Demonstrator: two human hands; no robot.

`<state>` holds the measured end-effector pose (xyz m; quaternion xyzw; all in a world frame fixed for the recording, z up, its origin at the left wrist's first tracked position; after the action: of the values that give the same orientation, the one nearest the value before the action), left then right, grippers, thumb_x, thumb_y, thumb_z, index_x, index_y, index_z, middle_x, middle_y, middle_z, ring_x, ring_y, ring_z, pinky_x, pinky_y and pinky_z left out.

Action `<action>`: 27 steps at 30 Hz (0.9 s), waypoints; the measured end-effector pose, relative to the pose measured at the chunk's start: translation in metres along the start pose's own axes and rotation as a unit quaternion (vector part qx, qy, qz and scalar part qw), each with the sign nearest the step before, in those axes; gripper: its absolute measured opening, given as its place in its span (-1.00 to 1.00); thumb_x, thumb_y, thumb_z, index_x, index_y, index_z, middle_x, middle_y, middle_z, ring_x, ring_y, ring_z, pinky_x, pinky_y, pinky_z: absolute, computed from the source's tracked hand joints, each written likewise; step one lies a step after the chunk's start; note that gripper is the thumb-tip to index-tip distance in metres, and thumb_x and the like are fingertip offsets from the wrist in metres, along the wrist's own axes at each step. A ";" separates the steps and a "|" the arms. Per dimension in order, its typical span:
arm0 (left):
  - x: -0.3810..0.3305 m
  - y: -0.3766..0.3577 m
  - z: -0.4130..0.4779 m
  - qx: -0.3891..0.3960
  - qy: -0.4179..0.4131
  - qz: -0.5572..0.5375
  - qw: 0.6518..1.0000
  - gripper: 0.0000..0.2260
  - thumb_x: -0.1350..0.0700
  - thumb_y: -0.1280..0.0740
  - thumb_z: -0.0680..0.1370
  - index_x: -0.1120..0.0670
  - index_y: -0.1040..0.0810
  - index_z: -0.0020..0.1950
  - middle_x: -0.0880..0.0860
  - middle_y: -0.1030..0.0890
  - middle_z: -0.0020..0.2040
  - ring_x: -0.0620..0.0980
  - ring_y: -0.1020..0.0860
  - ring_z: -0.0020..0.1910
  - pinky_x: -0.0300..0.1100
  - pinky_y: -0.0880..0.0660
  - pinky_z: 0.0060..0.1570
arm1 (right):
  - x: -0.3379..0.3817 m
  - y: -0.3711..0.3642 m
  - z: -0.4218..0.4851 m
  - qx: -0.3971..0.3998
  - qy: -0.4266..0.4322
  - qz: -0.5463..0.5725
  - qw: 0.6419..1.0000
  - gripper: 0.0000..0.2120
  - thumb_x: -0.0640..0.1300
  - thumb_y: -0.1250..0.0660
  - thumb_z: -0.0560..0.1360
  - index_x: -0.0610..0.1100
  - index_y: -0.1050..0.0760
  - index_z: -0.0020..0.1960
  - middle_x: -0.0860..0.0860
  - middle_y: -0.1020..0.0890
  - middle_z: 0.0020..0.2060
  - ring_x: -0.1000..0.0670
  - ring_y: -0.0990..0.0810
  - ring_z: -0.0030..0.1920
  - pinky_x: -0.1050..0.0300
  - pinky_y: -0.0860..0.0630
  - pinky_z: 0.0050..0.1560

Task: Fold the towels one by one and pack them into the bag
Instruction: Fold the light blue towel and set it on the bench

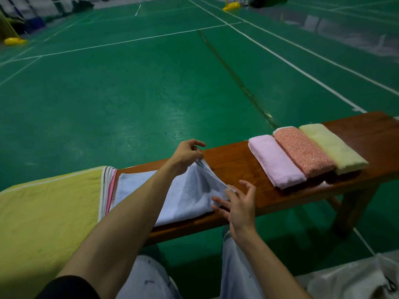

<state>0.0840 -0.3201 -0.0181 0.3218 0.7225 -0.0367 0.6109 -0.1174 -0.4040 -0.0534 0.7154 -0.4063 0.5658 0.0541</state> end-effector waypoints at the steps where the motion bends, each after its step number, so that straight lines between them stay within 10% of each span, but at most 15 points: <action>1: 0.001 0.006 -0.003 -0.001 0.003 -0.005 1.000 -0.66 0.49 -0.31 0.42 0.21 -0.53 0.13 0.10 -0.47 -0.20 0.05 -0.48 -0.19 -0.04 -0.48 -0.04 | 0.000 -0.003 -0.004 0.000 0.008 -0.004 1.000 -0.66 -0.25 -0.29 0.59 -0.02 -0.28 0.28 -0.11 -0.54 0.14 -0.17 -0.69 -0.06 -0.05 -0.65 -0.12; 5: 0.009 0.037 -0.011 -0.022 0.042 -0.013 0.999 -0.66 0.44 -0.39 0.43 0.22 -0.51 0.16 0.17 -0.49 0.07 0.17 -0.52 0.09 0.04 -0.52 0.17 | -0.008 -0.029 -0.025 0.028 0.033 -0.015 0.999 -0.74 -0.27 -0.28 0.59 0.02 -0.35 0.16 -0.11 -0.60 0.11 -0.07 -0.70 -0.02 0.07 -0.64 -0.11; 20: 0.086 0.185 -0.068 -0.153 0.116 0.042 0.981 -0.61 0.48 -0.43 0.38 0.32 -0.51 0.19 0.11 -0.49 -0.24 0.11 -0.50 -0.11 -0.01 -0.51 -0.06 | -0.117 -0.178 -0.094 0.213 -0.026 -0.146 0.966 -0.72 -0.21 -0.28 0.57 0.14 -0.33 0.12 0.03 -0.59 0.16 0.06 -0.58 0.14 -0.04 -0.57 0.20; 27: 0.110 0.203 -0.074 -0.163 0.105 0.054 0.980 -0.64 0.46 -0.41 0.42 0.27 -0.52 0.18 0.21 -0.53 0.04 0.10 -0.54 -0.02 -0.12 -0.52 -0.17 | -0.141 -0.200 -0.103 0.223 -0.052 -0.166 0.959 -0.72 -0.22 -0.28 0.57 0.12 -0.32 0.11 0.02 -0.57 0.19 0.08 -0.55 0.16 -0.03 -0.55 0.23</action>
<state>0.1188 -0.0803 -0.0297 0.2581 0.7604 0.1487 0.5771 -0.0715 -0.1427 -0.0606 0.7951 -0.1478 0.5872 -0.0348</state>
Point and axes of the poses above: each hand's wrist, its own z-axis towards the middle knuckle, its own y-axis out of the back of the hand, x = y × z, the point moved 6 cm from there along z, towards the middle knuckle
